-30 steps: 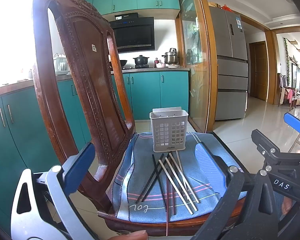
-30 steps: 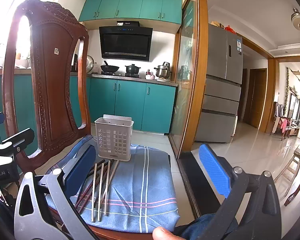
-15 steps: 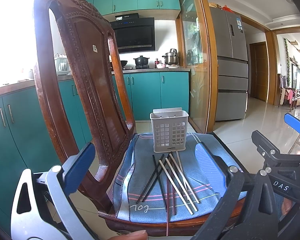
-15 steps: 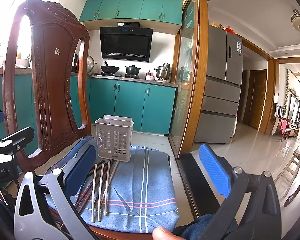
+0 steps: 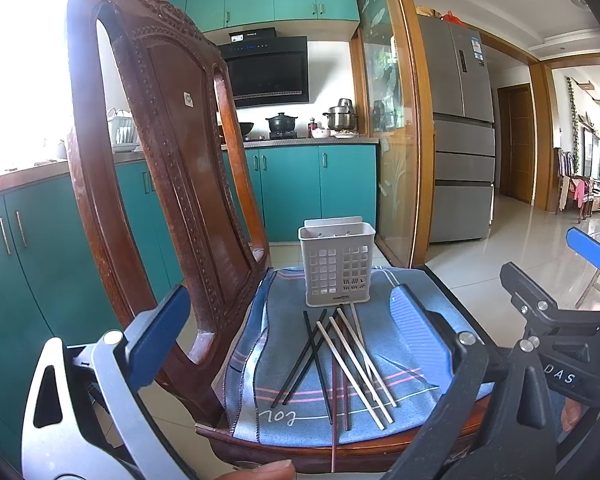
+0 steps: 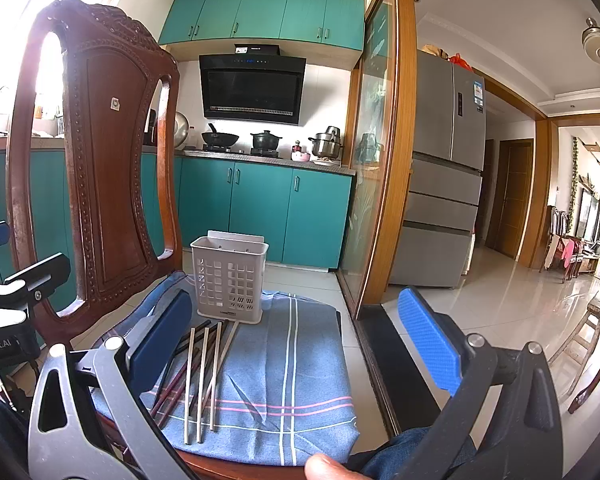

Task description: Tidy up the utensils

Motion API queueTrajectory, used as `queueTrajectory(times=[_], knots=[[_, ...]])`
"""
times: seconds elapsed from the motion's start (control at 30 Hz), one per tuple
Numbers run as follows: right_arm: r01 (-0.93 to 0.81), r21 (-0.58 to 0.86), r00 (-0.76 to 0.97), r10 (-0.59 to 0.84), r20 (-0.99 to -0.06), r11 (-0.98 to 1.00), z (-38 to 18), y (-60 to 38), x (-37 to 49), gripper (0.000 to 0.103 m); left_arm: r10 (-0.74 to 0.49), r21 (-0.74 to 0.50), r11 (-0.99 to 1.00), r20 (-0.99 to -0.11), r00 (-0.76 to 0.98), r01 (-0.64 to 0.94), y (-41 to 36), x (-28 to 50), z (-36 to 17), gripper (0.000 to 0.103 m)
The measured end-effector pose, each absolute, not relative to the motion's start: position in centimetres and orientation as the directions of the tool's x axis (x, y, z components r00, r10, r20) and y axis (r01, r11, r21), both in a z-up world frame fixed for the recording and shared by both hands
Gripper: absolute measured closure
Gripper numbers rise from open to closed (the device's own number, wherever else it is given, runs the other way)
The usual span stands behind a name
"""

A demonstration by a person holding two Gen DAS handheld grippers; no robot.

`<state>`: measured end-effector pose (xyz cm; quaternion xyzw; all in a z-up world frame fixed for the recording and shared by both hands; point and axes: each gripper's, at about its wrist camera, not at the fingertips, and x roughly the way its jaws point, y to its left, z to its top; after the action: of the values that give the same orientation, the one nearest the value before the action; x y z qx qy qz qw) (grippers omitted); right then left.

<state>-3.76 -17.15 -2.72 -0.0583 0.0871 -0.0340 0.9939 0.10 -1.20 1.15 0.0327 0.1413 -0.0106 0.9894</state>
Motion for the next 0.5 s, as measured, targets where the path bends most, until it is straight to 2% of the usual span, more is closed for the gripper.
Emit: queueTrajectory(times=[0.5], knots=[[0.057,-0.12,0.983,-0.077,-0.169,0.991,-2.87,-17.11,-3.8,0.002,-0.023,0.06,0.997,-0.281,0.959,0.041,-1.19,0.45,0.89,0.003]])
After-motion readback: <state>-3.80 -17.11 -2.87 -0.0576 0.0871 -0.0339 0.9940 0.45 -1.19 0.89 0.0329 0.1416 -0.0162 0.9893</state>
